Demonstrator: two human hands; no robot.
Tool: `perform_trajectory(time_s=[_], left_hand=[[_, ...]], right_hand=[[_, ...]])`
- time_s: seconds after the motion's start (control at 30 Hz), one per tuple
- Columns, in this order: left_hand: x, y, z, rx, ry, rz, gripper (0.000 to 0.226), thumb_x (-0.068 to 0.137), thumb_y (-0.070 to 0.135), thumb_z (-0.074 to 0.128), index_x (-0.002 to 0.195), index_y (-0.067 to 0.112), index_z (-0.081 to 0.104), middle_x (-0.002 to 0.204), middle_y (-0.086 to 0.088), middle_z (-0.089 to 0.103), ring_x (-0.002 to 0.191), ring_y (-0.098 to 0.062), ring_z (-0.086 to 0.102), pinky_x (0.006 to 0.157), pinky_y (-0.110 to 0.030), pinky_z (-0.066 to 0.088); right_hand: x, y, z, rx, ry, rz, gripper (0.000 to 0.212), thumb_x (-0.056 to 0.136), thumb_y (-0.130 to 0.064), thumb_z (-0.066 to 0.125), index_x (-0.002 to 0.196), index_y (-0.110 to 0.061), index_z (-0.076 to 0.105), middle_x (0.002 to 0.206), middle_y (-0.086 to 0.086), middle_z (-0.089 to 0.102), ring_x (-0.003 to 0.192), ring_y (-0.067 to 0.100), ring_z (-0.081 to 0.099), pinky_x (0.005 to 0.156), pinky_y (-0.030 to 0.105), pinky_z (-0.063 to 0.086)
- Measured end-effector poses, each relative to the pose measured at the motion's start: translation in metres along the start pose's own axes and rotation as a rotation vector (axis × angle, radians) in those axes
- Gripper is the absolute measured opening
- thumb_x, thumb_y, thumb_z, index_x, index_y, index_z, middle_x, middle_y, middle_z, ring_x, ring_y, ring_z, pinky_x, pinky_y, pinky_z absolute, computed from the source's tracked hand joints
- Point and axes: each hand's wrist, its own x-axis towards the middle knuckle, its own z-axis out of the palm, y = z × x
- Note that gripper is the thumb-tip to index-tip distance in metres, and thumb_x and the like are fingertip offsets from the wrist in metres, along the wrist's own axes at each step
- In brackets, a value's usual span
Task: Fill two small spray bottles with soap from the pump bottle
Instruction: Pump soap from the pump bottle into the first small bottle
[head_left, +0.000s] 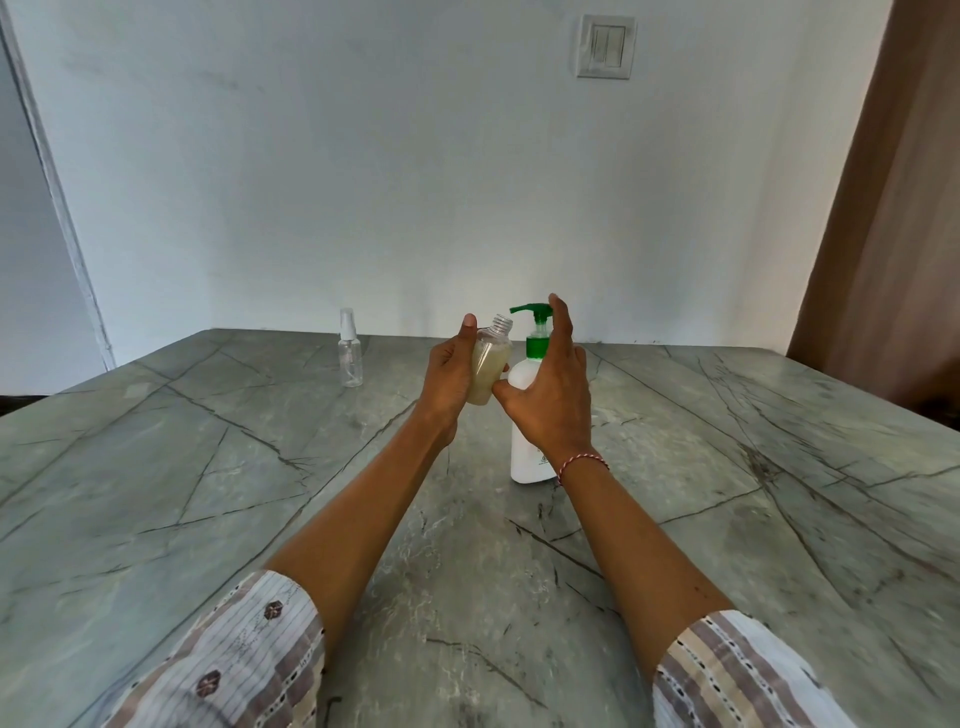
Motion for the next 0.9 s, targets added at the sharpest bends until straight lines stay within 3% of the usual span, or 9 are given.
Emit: perform_trajectory(time_s=[0.6,0.9], left_hand=[[0.0014,-0.0001,-0.0001,-0.012,0.005,0.0,0.041,0.096,0.046,0.032,0.075,0.026,0.062,0.055,0.016,0.067,0.052,0.004,0.063,0.045,-0.009,0.046],[0.0022,-0.0013,-0.0006,0.001,0.013,-0.006,0.038,0.095,0.047,0.033,0.076,0.029,0.06,0.053,0.018,0.065,0.052,0.005,0.062,0.048,-0.009,0.048]], right_hand=[[0.0022,0.0013,0.0011,0.015,-0.011,-0.026,0.091,0.065,-0.024,0.08,0.138,-0.019,0.026,0.128,0.003,0.051,0.106,0.02,0.05,0.078,0.025,0.042],[0.0021,0.0014,0.0006,-0.01,-0.032,-0.009,0.105,0.065,-0.025,0.08,0.146,-0.025,0.014,0.133,0.002,0.048,0.113,0.022,0.047,0.083,0.03,0.043]])
